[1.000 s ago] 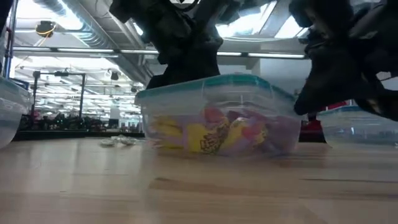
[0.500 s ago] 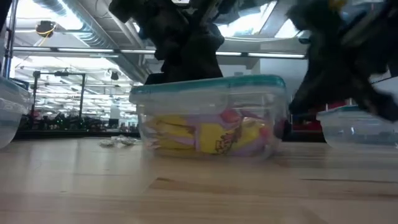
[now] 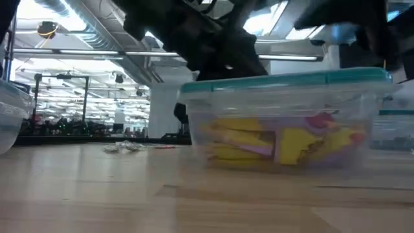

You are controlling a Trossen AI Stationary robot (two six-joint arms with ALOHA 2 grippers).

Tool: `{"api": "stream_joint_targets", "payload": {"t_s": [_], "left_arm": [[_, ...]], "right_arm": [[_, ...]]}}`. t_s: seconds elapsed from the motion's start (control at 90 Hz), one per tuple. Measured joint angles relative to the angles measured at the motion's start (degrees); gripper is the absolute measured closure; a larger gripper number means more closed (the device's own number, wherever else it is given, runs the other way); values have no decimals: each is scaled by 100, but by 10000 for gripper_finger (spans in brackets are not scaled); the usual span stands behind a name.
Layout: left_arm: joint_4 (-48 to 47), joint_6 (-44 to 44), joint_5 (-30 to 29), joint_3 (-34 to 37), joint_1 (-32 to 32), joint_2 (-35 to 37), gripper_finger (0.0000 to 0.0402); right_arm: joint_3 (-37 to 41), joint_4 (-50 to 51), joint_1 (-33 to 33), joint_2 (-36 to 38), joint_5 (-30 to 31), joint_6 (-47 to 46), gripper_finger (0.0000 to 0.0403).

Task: Sort candy
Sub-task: Close the rectangular transparent bin, then move the rectangular transparent bin

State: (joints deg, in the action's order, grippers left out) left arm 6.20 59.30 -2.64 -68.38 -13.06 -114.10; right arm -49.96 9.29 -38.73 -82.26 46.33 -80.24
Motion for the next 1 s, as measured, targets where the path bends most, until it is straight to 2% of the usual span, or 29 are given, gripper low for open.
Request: {"api": "stream_joint_targets", "payload": {"t_s": [0.111,0.267,0.356,0.722,0.867,1.0], "left_arm": [[-168,-184,-230,6,92,283,401],[-314,-417,-730,24,161,660,401],[-331,-460,-821,11,139,959,401],[-453,-810,-1371,-5,-254,2021,401],[-424,-1003,-1501,-7,-550,2486,401],[-425,-1167,-1527,-16,-835,2803,401]], "right_arm": [[-150,30,52,0,-50,416,403],[-192,86,71,0,-78,513,403],[-192,79,69,0,-154,522,403],[-192,54,67,-2,-436,520,403],[-192,-264,220,-7,-1110,601,403],[-192,-862,477,-7,-1654,1084,403]]}}
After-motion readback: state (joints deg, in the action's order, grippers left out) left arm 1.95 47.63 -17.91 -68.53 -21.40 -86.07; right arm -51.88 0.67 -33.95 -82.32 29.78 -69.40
